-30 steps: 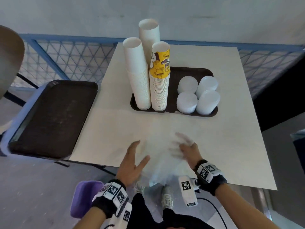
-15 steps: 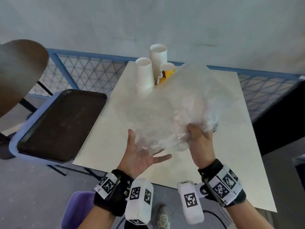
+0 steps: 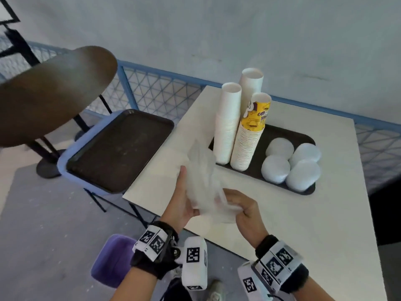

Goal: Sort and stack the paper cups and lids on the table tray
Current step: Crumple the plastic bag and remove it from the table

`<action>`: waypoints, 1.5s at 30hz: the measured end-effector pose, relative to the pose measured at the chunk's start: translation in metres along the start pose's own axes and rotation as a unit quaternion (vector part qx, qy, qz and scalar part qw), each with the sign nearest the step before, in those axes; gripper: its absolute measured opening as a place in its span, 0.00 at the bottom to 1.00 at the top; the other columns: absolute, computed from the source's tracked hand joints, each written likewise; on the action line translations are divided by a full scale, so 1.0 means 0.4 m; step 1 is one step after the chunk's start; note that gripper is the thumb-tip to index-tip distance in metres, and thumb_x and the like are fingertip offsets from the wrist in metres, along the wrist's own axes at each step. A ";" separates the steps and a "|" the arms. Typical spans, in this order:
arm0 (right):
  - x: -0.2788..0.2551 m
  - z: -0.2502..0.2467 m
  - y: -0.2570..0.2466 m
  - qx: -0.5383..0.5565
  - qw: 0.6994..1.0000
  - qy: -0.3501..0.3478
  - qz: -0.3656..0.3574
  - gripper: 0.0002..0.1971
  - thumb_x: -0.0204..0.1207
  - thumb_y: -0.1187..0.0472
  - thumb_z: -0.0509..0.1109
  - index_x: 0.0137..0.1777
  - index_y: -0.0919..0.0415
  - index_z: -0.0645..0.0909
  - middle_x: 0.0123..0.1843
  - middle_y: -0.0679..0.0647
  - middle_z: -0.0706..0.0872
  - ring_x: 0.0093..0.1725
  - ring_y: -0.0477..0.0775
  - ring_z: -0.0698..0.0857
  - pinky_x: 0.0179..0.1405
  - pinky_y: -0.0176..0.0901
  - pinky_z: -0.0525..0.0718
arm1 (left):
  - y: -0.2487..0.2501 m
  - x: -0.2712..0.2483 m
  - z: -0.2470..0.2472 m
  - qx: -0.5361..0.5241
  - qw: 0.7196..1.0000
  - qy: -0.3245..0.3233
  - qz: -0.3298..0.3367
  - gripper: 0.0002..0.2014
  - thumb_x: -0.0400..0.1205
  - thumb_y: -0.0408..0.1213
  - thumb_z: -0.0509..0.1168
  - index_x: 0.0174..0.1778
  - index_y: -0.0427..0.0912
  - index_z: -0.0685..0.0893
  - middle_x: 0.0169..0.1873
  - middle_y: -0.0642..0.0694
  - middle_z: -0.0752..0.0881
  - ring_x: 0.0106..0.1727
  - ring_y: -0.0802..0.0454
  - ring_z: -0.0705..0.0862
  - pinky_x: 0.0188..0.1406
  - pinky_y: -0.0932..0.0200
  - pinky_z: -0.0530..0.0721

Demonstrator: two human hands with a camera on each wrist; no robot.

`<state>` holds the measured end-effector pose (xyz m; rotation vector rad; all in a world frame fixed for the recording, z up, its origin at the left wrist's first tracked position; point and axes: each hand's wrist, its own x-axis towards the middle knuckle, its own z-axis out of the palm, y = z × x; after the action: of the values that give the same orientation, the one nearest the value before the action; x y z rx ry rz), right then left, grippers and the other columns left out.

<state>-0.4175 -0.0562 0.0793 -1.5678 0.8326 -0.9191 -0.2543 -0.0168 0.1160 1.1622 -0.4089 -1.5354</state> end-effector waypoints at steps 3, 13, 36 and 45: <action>0.038 0.049 -0.018 -0.036 0.997 -0.058 -0.026 0.34 0.50 0.79 0.50 0.37 0.43 0.87 0.47 0.36 0.89 0.48 0.41 0.87 0.49 0.33 0.83 | 0.031 -0.024 -0.051 0.057 0.997 0.019 0.040 0.37 0.66 0.76 0.59 0.67 0.61 0.73 0.59 0.55 0.87 0.59 0.55 0.86 0.47 0.51 0.86; 0.163 0.395 -0.051 -0.082 0.965 -0.242 0.061 0.16 0.62 0.70 0.54 0.45 0.58 0.79 0.45 0.50 0.83 0.47 0.32 0.82 0.48 0.20 0.74 | 0.053 -0.131 -0.346 0.168 0.959 0.197 0.118 0.14 0.66 0.32 0.67 0.48 0.46 0.84 0.42 0.51 0.89 0.49 0.51 0.86 0.47 0.60 0.86; 0.166 1.147 0.585 -0.301 0.722 -0.549 0.294 0.11 0.79 0.66 0.60 0.58 0.69 0.78 0.48 0.64 0.81 0.47 0.58 0.79 0.47 0.45 0.76 | -0.374 0.017 -1.063 0.208 0.847 0.483 -0.073 0.17 0.73 0.32 0.67 0.58 0.39 0.82 0.55 0.44 0.85 0.57 0.46 0.83 0.55 0.62 0.76; 0.174 1.300 0.816 -0.308 0.742 -0.551 0.228 0.14 0.74 0.66 0.68 0.59 0.70 0.79 0.57 0.65 0.84 0.54 0.63 0.83 0.58 0.56 0.81 | -0.556 0.122 -1.319 0.281 0.798 0.523 -0.100 0.16 0.75 0.31 0.66 0.59 0.41 0.82 0.56 0.45 0.85 0.54 0.42 0.78 0.53 0.53 0.76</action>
<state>0.0621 0.0572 -0.2931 -1.9246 0.5651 0.7513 0.0664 0.1811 -0.3177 2.3694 0.0467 -0.7015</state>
